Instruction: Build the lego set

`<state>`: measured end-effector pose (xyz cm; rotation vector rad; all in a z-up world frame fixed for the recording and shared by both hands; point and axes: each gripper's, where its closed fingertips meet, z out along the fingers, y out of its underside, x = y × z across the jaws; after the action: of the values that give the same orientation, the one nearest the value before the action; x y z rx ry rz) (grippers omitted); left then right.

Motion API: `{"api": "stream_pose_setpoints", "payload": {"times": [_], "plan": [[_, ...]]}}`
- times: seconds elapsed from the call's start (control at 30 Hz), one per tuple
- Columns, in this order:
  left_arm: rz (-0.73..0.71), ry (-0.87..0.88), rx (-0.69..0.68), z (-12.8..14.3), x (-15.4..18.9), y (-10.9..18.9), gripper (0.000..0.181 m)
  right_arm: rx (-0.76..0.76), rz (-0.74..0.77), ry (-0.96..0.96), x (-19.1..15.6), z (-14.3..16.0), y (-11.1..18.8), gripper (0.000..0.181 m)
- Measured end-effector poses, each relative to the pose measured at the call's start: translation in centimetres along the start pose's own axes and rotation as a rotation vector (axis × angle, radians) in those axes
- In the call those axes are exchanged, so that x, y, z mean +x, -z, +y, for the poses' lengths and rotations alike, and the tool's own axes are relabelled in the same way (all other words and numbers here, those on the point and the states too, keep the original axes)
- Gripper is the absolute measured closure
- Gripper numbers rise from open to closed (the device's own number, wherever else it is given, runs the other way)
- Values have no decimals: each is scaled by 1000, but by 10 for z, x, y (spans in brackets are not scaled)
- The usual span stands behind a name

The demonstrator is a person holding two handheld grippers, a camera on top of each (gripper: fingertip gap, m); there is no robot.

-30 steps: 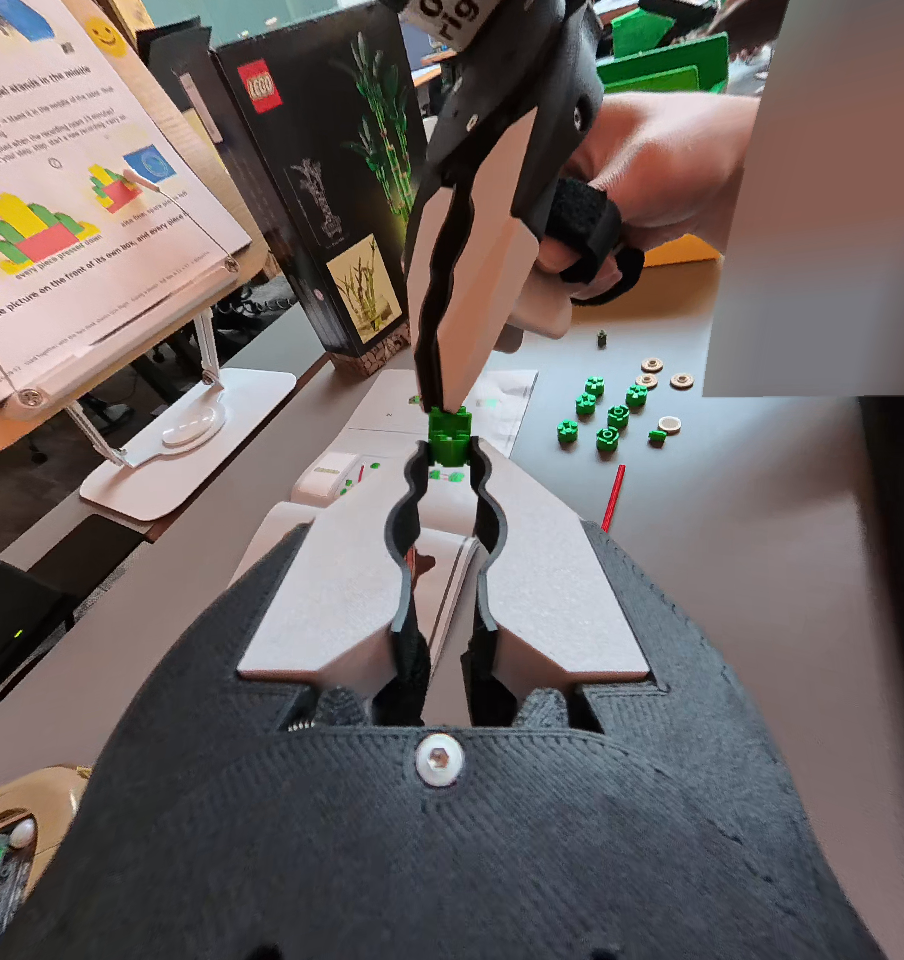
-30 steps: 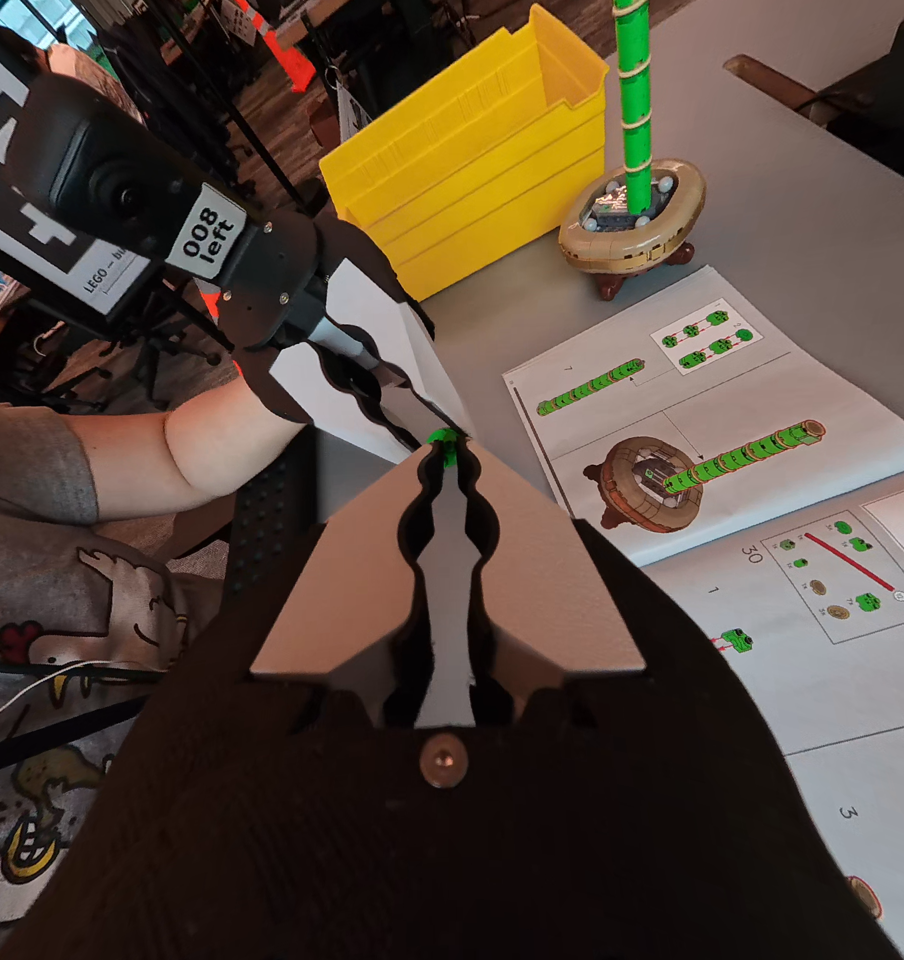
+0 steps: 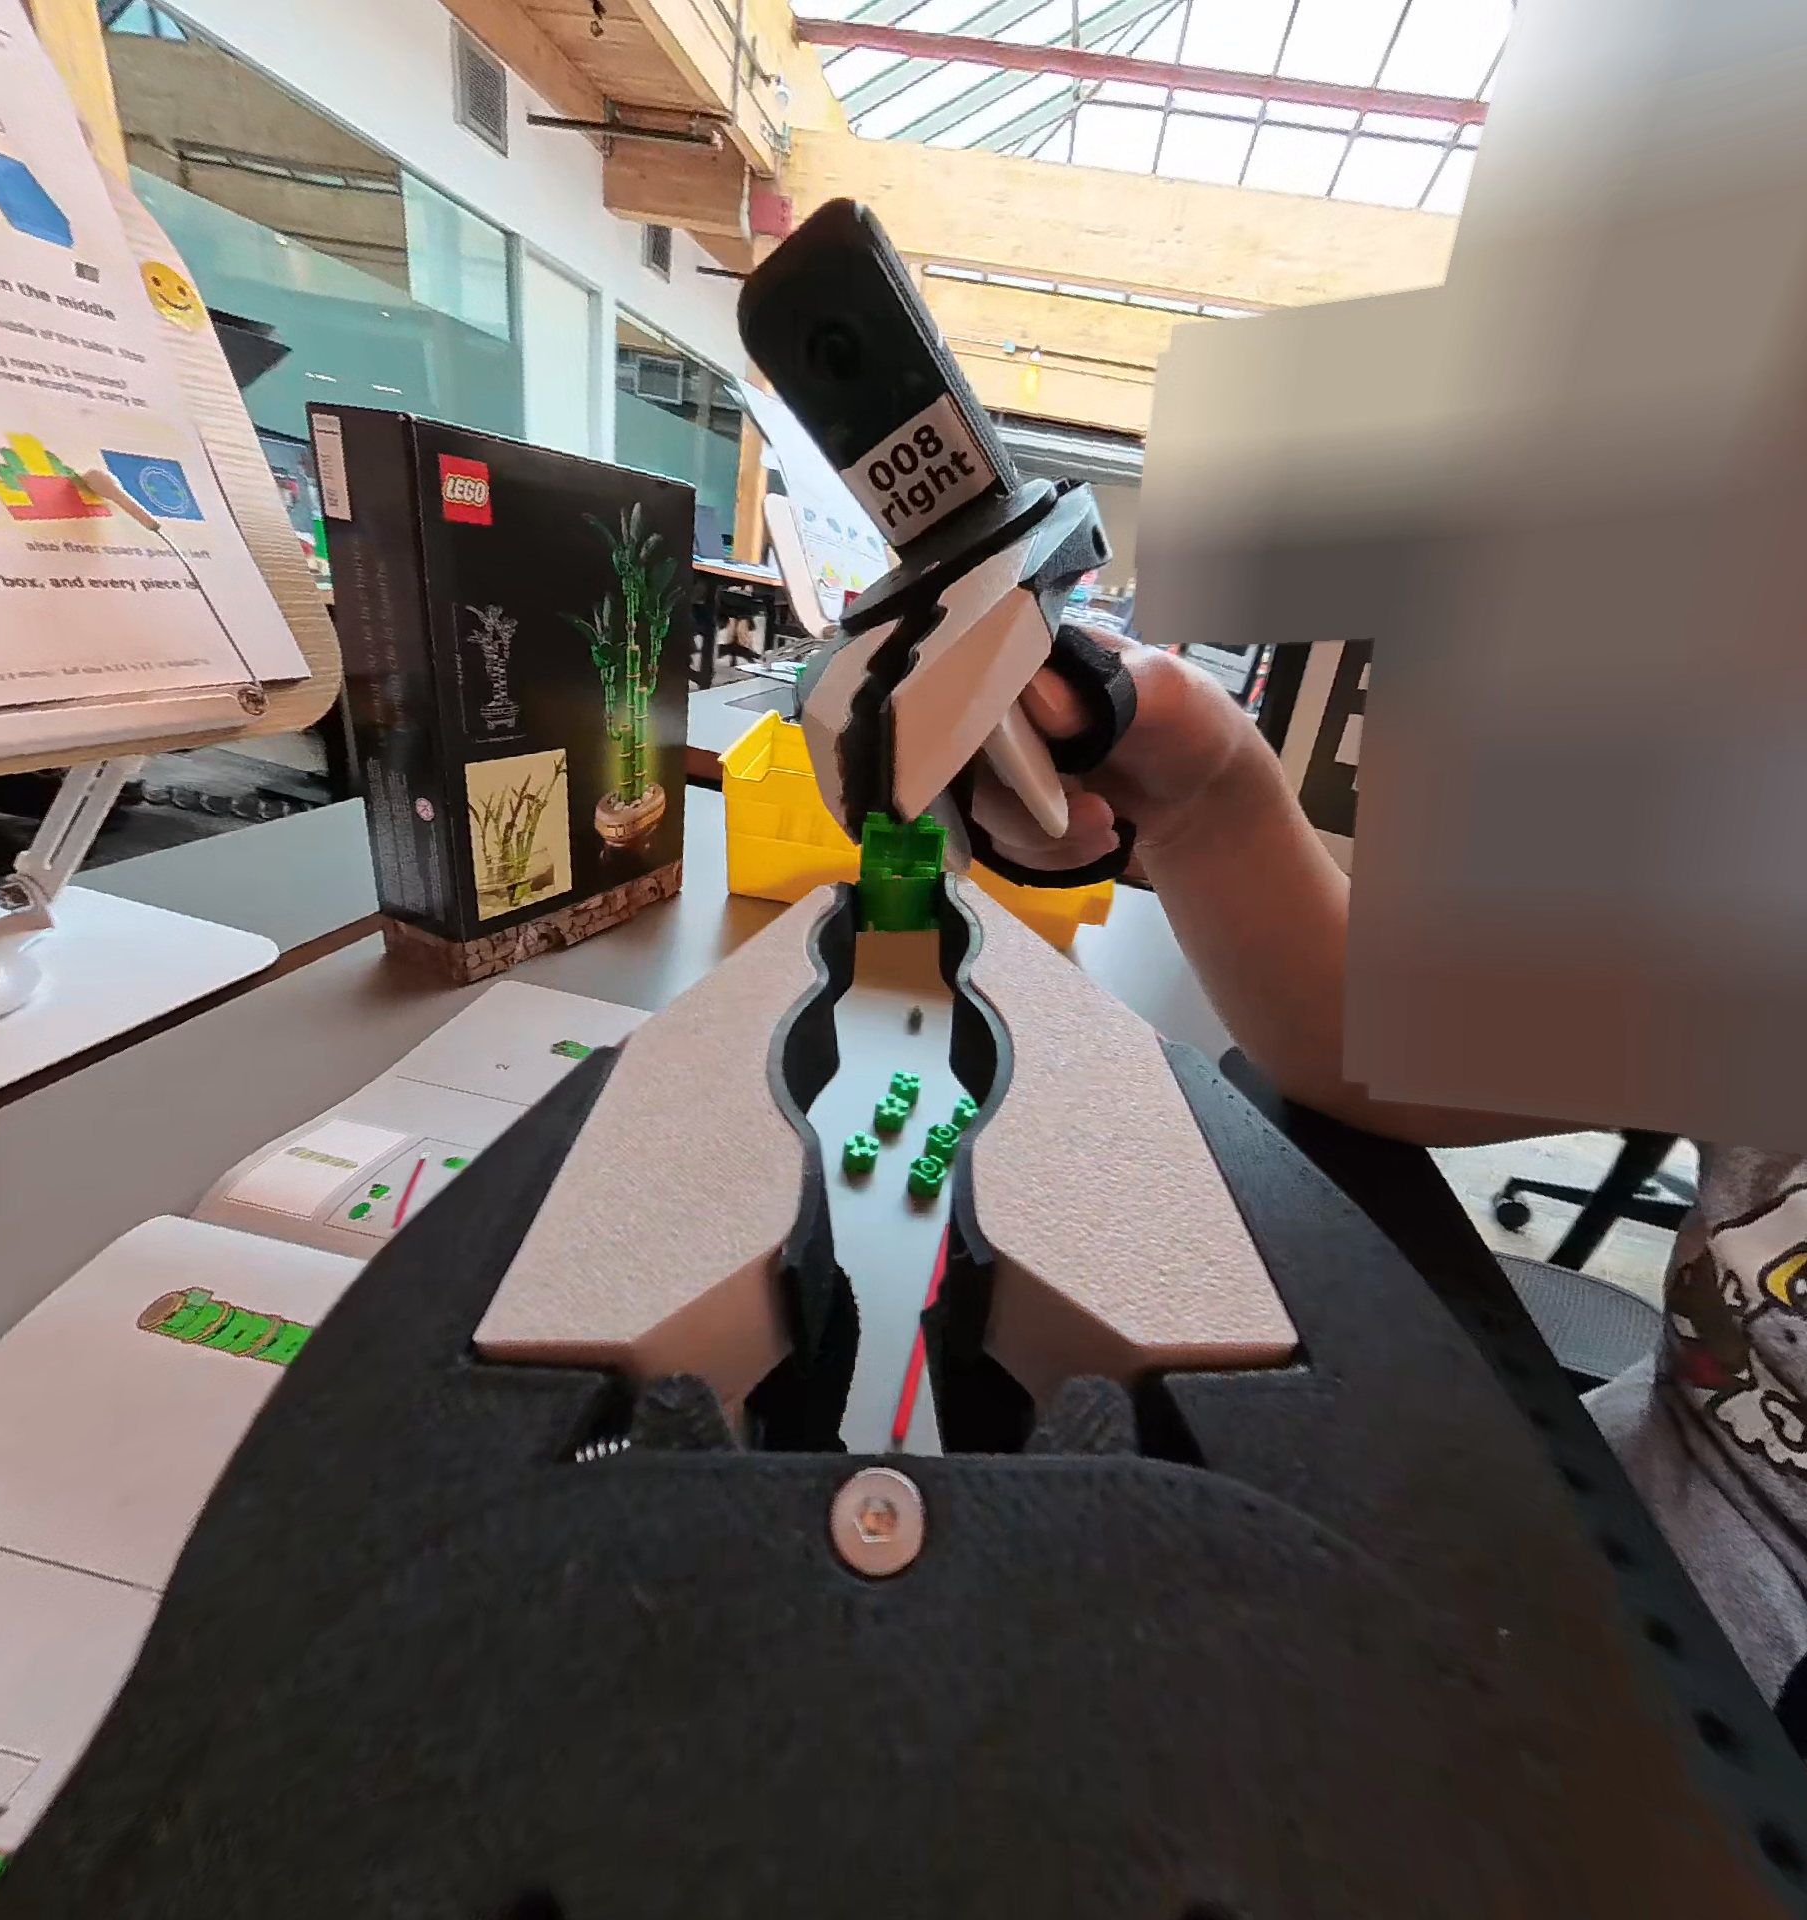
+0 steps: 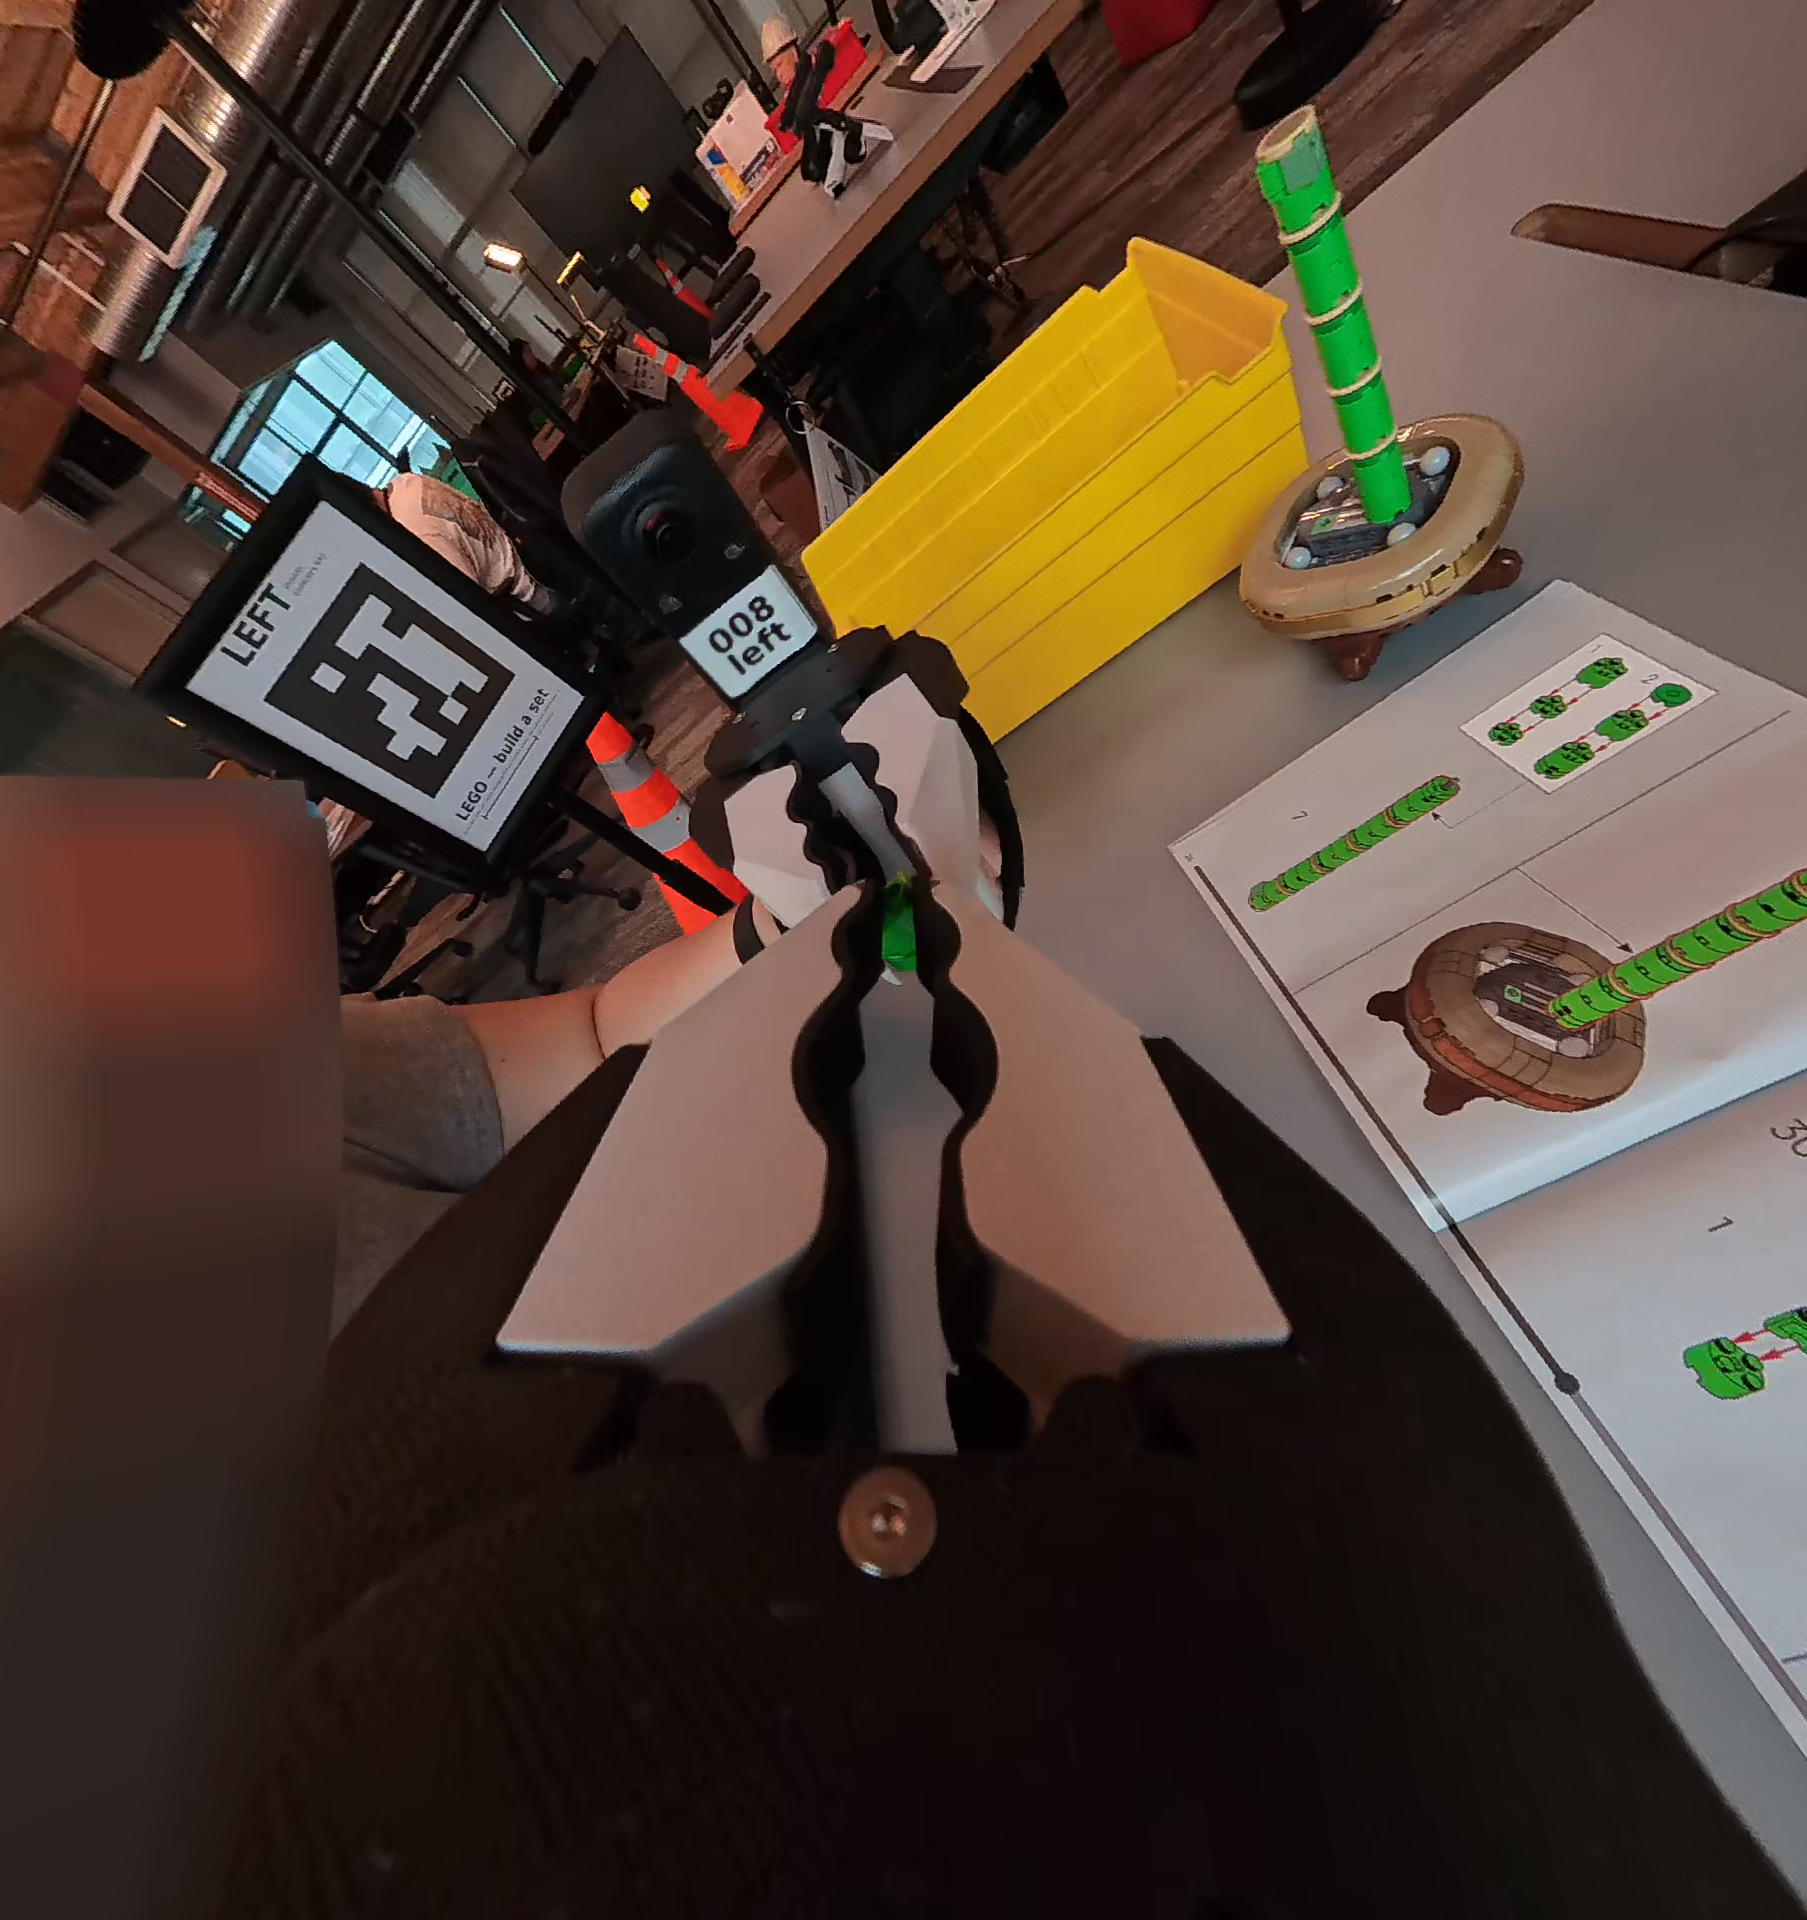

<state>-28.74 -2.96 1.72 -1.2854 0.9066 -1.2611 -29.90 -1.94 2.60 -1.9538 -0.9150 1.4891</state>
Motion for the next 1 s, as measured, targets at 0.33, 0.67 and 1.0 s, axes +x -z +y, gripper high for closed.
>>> {"api": "stream_pose_setpoints", "payload": {"times": [0.33,0.67,1.0], "plan": [[-30,-31,32,-5,-2,1,168,25,-10,42,-2,-5,1,177],[-75,-96,12,-5,-3,1,168,24,-4,52,-1,-5,1,177],[-134,-170,26,-11,-5,4,168,46,-22,59,-2,-8,4,177]]}}
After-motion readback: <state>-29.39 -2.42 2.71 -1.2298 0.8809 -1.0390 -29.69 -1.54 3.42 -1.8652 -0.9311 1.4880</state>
